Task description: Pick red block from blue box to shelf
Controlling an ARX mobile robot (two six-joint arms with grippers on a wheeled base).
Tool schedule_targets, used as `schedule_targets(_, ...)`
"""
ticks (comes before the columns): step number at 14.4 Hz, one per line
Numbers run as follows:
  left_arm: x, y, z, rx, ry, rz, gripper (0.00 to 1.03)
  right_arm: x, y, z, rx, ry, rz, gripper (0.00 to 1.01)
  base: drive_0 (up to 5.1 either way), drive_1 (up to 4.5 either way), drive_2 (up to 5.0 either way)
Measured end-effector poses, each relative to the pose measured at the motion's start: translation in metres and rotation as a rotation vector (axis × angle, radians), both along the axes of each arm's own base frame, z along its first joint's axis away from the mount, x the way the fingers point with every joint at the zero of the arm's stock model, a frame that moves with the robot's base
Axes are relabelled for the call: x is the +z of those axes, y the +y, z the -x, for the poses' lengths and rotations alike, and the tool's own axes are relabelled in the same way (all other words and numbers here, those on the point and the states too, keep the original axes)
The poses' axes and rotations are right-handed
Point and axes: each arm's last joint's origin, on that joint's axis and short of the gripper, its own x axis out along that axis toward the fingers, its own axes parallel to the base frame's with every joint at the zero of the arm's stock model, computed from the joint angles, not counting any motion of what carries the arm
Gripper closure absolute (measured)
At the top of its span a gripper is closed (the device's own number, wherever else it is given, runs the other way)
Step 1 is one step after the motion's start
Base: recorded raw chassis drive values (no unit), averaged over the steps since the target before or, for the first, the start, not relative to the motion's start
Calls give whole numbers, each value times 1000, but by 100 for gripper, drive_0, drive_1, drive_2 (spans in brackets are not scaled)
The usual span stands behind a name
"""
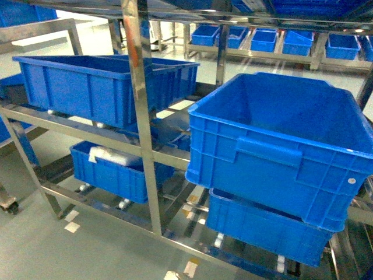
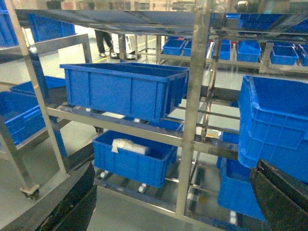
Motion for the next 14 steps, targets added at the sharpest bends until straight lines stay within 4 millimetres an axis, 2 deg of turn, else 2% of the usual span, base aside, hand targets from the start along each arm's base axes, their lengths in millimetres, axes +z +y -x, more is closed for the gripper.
schedule_targets(10,0,0,0,-1,0,0,5,0,0,0,0,-1,0,73,-166,-166,-166)
schedule_targets(14,0,0,0,-1,0,0,5,1,0,0,-2,-5,0,73,-22,-22,-22)
